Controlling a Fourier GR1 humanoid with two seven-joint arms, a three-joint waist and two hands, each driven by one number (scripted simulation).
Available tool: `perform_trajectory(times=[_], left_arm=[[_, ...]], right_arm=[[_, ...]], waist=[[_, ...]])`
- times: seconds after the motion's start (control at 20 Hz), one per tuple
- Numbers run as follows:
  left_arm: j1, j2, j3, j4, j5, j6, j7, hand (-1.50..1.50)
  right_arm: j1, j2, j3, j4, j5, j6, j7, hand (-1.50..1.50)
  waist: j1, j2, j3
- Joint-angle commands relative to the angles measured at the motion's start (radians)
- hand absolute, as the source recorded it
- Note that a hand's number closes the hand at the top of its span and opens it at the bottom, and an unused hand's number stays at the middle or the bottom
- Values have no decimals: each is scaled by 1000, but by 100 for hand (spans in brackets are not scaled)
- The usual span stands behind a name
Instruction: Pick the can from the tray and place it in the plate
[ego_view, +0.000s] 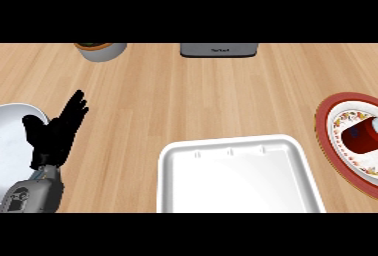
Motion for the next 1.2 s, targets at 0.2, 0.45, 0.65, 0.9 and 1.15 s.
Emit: perform_trajectory(times=[0.2, 0.45, 0.65, 0.9, 1.15], left_arm=[[4, -12, -18, -41, -4, -5, 18, 0], [-19, -31, -16, 25, -20, 13, -14, 0], [-6, -23, -15, 19, -10, -9, -18, 0], [9, -21, -11, 34, -8, -25, -60, 0], [-28, -22, -16, -19, -7, -7, 15, 0]], right_arm=[[48, -110, -36, 123, -85, 277, -140, -150], [44, -103, -11, 149, -70, 237, -188, -150], [-2, -115, -3, 197, -77, 212, -175, -150], [2, -166, 5, 235, -70, 206, -203, -150], [43, -158, 51, 256, -21, 155, -268, -150]], waist=[[17, 5, 4], [15, 9, 4], [29, 12, 5], [32, 15, 6], [35, 12, 8]])
